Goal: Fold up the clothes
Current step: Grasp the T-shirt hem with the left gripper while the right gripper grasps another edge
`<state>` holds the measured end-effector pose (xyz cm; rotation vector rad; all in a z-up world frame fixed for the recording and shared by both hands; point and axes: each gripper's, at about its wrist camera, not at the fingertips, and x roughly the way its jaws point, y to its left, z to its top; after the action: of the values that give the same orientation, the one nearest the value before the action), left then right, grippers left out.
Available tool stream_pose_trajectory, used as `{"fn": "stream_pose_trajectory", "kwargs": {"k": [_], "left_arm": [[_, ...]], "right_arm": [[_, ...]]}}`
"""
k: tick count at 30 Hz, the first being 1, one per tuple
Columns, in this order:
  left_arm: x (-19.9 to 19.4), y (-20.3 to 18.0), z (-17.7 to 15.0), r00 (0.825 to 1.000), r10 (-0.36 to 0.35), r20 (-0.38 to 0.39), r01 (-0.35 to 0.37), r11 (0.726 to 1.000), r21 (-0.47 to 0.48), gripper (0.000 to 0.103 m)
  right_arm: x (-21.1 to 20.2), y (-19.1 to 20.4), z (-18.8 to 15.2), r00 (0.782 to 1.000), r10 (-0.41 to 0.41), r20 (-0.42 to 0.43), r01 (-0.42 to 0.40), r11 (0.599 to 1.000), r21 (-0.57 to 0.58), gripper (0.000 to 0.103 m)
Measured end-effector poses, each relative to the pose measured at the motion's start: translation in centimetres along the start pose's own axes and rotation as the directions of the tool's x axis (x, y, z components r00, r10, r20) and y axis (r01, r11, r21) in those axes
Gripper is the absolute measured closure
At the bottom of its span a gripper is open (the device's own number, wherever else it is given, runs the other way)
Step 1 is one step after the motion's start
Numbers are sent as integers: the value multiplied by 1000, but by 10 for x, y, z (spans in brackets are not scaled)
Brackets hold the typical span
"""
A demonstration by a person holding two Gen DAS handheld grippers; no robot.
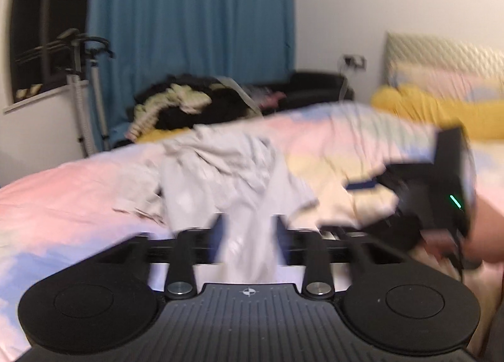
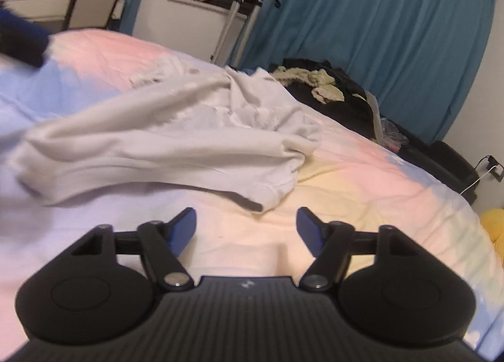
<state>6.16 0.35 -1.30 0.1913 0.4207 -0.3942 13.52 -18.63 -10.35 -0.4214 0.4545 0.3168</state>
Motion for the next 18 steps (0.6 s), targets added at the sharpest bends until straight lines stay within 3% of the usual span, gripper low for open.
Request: {"fn": "stream_pose_trajectory", "kwargs": {"k": [3,5,8,12,15,18], "left_arm": [[18,-13,-11,998,-22,-64,27,997,76,47],[30,-24,-18,994,35,-104,-16,984,177,47],[44,-35,-31,985,126,-118,-85,949,304,47],[68,-37,-54,968,161,-192,-88,936,341,47],[80,-37,-61,952,212,-221,-108,908,405,49],[75,-27,-54,953,193,-235,-110,938,328,59]], "right_arm": [[27,-13,-1,1000,5,-19,-3,998,66,42],[40,-21,-3,1000,6,-15,-4,992,129,54],[49,-31,-3,1000,21,21,-25,975,220,63],[59,-32,-1,999,26,26,-32,962,270,72],[59,-36,-1,999,13,45,-26,948,317,88],[40,-41,8,991,-11,136,-38,935,353,93]]}}
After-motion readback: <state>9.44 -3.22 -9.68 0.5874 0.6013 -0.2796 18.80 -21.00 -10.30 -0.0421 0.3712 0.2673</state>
